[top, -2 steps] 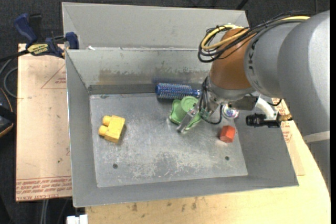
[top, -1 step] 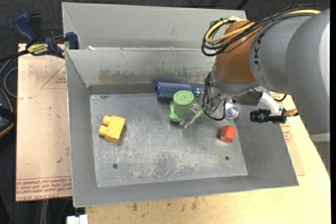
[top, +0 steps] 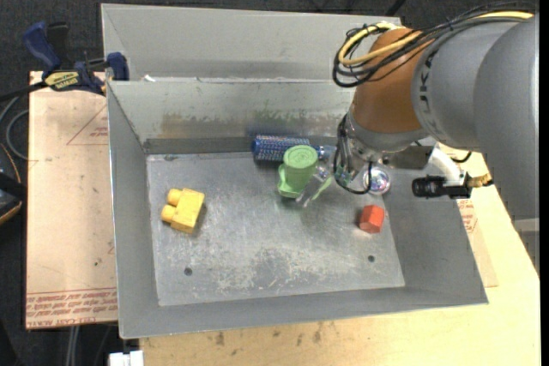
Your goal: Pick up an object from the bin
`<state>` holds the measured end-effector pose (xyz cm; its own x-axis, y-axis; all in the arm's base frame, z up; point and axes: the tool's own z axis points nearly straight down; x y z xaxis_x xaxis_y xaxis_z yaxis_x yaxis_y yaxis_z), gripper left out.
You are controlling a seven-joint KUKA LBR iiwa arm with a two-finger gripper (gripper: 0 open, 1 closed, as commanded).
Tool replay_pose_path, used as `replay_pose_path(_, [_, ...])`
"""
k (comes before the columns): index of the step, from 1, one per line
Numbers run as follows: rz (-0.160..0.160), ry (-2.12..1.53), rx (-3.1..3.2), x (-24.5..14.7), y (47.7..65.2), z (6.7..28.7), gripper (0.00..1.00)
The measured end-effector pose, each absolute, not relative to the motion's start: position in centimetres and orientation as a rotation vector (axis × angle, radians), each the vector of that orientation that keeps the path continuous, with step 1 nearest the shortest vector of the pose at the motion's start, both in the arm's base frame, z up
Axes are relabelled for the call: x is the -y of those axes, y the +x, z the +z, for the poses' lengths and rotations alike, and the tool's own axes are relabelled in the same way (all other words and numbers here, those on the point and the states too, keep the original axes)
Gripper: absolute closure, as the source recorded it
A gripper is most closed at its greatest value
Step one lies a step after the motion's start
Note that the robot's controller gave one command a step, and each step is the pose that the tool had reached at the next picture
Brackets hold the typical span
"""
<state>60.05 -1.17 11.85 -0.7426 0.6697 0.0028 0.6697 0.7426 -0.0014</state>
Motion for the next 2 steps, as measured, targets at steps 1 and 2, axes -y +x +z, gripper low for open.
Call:
replay_pose_path(1, [-0.004, -1.125, 2.939, 1.13, 60.17, 16.78, 1.0])
replay_pose_path(2, [-0.002, -1.12, 2.937, 1.08, 60.23, 17.76, 1.0])
